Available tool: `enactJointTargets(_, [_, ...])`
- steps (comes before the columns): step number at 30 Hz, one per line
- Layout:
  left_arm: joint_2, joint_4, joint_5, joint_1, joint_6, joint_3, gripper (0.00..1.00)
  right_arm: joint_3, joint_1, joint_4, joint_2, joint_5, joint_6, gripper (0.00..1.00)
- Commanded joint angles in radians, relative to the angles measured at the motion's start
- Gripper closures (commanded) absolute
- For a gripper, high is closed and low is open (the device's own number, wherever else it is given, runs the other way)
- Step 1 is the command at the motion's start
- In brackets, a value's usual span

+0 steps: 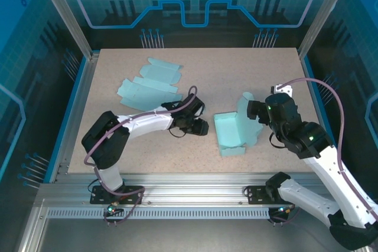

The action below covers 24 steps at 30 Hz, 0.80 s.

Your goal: Fold the paper box

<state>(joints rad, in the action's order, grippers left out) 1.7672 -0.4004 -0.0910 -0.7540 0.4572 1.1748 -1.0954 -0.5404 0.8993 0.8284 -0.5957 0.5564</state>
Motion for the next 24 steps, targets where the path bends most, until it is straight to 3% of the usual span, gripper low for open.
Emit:
enactJointTargets(1, [-0.019, -0.001, 0.076, 0.011, -0.231, 0.084, 0.43, 0.031, 0.01, 0.025, 0.0, 0.028, 0.035, 0.0])
enactJointTargets(4, [0.053, 0.071, 0.086, 0.011, -0.415, 0.166, 0.37, 0.038, 0.011, 0.013, -0.01, 0.033, 0.043, 0.0])
enactJointTargets(10, [0.243, 0.055, 0.056, 0.012, -0.602, 0.361, 0.33, 0.041, 0.01, -0.005, -0.032, 0.052, 0.043, 0.0])
enactJointTargets(17, [0.349, 0.035, 0.016, 0.008, -0.646, 0.453, 0.33, 0.057, 0.011, -0.023, -0.051, 0.052, 0.043, 0.0])
enactJointTargets(24, [0.418, 0.028, 0.049, -0.005, -0.665, 0.497, 0.38, 0.068, 0.012, -0.05, -0.051, 0.067, 0.034, 0.0])
